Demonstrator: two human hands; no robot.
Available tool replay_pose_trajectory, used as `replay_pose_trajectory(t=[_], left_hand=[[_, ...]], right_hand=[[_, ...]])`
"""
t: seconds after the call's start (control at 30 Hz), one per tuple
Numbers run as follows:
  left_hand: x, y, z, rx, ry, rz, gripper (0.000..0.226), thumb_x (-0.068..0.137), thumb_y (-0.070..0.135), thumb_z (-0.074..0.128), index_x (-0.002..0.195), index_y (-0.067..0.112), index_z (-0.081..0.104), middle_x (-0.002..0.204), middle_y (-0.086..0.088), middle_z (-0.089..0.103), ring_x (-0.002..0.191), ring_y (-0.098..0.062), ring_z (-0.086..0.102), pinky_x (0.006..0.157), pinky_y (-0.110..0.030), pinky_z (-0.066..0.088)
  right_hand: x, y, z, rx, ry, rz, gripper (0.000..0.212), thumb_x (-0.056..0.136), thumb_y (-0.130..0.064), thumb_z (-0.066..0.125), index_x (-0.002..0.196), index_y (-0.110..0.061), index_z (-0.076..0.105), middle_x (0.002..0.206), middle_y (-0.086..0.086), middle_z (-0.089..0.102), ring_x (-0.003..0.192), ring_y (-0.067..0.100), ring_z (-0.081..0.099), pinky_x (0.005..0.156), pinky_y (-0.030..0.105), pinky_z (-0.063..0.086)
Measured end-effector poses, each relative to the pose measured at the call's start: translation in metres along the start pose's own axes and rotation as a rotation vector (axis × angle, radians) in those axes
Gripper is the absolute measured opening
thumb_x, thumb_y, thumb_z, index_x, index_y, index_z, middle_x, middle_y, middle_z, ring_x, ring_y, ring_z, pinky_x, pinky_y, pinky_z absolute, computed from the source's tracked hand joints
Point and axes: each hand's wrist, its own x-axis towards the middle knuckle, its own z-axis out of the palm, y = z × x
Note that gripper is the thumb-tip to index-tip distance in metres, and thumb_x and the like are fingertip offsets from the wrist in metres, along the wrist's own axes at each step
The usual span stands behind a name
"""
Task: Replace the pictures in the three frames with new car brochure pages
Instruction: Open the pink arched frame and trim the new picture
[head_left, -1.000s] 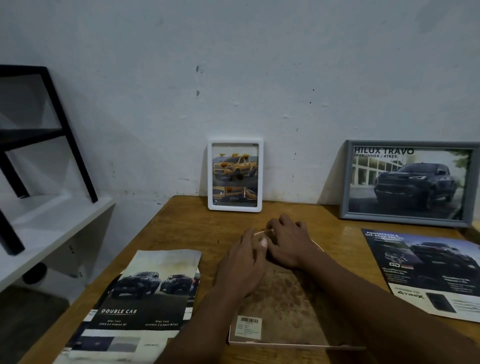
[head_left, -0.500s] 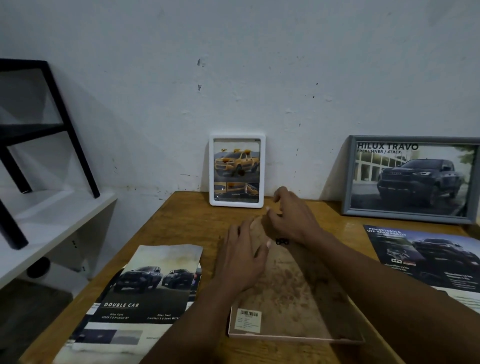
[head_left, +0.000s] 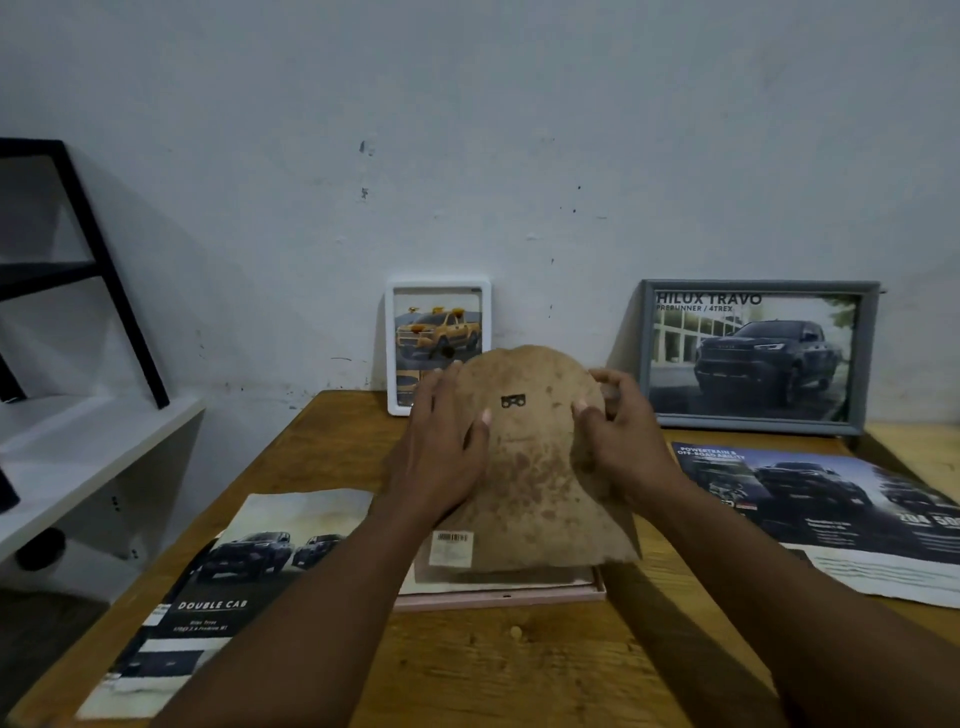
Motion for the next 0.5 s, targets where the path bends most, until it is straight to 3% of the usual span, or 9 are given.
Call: replay_pose_trajectory(t=[0.1, 0.3, 0.43, 0.5], left_hand=[[0.003, 0.021, 0.01, -0.077, -0.033, 0.043, 0.07, 0.101, 0.044, 0.055, 0.159, 0.022, 0.023, 0.164, -0.004, 0.024, 0.149, -0.021, 0.027, 0.116, -0.038, 0.032], [-0.012, 0.056, 0.05, -0.094, -0.302, 0.051, 0.082, 0.089, 0.061, 0.061, 0.157, 0.029, 0.027, 0.159, 0.0, 0.037, 0.14, -0.023, 0.042, 0.11, -0.049, 0.044], [-0.03, 0.069, 0.076, -0.061, -0.5, 0.032, 0.078, 0.09, 0.057, 0.064, 0.156, 0.03, 0.033, 0.157, 0.002, 0.044, 0.14, -0.023, 0.044, 0.111, -0.045, 0.043], [-0.037, 0.072, 0.084, -0.025, -0.561, 0.005, 0.074, 0.092, 0.058, 0.061, 0.155, 0.03, 0.034, 0.158, 0.002, 0.042, 0.141, -0.023, 0.045, 0.112, -0.046, 0.043]], right_hand=[[0.011, -0.019, -0.028, -0.048, 0.054, -0.052, 0.037, 0.103, -0.022, 0.048, 0.138, -0.03, 0.041, 0.113, -0.004, 0.055, 0.095, 0.016, 0.062, 0.072, 0.038, 0.059], [0.031, -0.009, -0.109, -0.356, 0.126, -0.033, 0.041, 0.097, -0.02, 0.059, 0.137, -0.023, 0.051, 0.129, 0.01, 0.058, 0.109, 0.028, 0.06, 0.091, 0.053, 0.055], [0.027, 0.026, -0.137, -0.508, 0.156, 0.107, 0.045, 0.096, -0.018, 0.063, 0.138, -0.008, 0.051, 0.135, 0.017, 0.056, 0.114, 0.033, 0.057, 0.095, 0.048, 0.05], [0.023, 0.044, -0.139, -0.509, 0.152, 0.175, 0.045, 0.096, -0.017, 0.063, 0.138, -0.008, 0.051, 0.132, 0.019, 0.058, 0.102, 0.028, 0.057, 0.08, 0.037, 0.049]])
